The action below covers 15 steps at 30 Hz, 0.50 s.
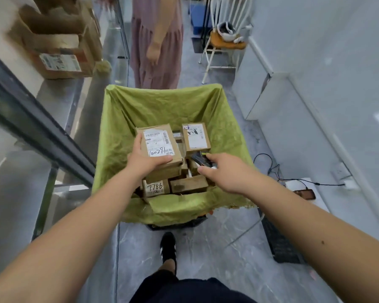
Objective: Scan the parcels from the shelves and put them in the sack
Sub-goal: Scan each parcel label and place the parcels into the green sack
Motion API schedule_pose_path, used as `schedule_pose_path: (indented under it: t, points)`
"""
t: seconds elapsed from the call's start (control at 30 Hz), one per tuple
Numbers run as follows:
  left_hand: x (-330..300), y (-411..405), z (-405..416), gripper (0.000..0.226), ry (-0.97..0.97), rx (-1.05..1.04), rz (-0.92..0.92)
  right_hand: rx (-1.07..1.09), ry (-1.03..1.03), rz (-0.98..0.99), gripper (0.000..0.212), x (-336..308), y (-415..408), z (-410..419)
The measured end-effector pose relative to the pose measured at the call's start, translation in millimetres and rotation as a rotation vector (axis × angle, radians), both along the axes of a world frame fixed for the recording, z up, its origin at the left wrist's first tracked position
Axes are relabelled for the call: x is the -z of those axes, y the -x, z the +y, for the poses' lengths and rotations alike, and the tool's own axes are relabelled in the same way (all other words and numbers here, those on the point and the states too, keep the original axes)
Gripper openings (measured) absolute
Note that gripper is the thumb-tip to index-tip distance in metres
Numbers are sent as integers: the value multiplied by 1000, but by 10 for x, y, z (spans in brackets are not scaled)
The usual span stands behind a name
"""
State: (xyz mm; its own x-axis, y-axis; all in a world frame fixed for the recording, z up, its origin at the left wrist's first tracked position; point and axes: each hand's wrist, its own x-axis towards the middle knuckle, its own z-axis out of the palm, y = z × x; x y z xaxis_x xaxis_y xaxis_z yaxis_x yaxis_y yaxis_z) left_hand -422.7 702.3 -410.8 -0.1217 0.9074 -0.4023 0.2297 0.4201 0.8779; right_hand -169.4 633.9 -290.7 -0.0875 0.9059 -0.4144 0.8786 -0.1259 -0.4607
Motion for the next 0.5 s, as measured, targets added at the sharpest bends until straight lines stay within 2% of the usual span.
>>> schedule_pose_path:
  t: [0.23, 0.5]
  points:
    - [797, -104, 1043, 143, 122, 88, -81, 140, 125, -12, 57, 432, 181, 718]
    - [1243, -242, 1361, 142, 99, 182, 58, 248, 230, -34, 51, 655, 153, 1020]
